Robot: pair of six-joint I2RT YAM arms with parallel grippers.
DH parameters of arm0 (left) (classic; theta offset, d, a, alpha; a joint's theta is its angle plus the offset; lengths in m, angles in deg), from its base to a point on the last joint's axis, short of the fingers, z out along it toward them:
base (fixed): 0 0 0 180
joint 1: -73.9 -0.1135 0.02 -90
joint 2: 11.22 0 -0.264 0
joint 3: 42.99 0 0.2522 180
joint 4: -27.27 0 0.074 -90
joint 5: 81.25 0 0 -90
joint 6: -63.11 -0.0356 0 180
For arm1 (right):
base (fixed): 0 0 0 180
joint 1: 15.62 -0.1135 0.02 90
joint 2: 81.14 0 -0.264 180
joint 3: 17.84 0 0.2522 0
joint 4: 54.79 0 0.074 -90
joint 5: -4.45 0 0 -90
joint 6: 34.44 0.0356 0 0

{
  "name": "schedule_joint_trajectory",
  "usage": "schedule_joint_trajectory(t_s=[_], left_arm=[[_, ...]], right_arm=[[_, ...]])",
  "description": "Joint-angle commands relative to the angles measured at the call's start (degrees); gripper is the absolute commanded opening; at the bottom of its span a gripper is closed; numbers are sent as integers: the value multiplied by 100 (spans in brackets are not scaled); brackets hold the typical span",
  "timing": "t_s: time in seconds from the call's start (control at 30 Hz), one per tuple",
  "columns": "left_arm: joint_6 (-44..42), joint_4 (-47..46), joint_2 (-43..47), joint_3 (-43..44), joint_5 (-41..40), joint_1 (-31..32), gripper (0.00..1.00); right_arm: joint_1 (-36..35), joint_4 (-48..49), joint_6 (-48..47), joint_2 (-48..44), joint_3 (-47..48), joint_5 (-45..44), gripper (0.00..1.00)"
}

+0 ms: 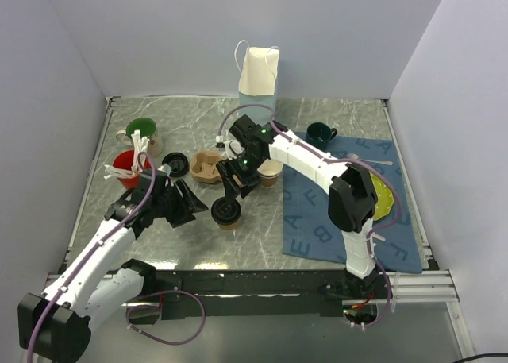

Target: Pack the takeout coffee

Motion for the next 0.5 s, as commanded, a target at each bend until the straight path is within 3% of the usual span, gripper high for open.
schedule_joint_trajectory(t_s=[0.0, 0.47], left_arm=[[-1, -489, -40, -32, 159, -4, 61], [148, -867, -330, -428, 211, -4, 57]], right_arm=[[29, 88, -177, 79, 251, 176, 69], [29, 396, -63, 386, -47, 536, 63]])
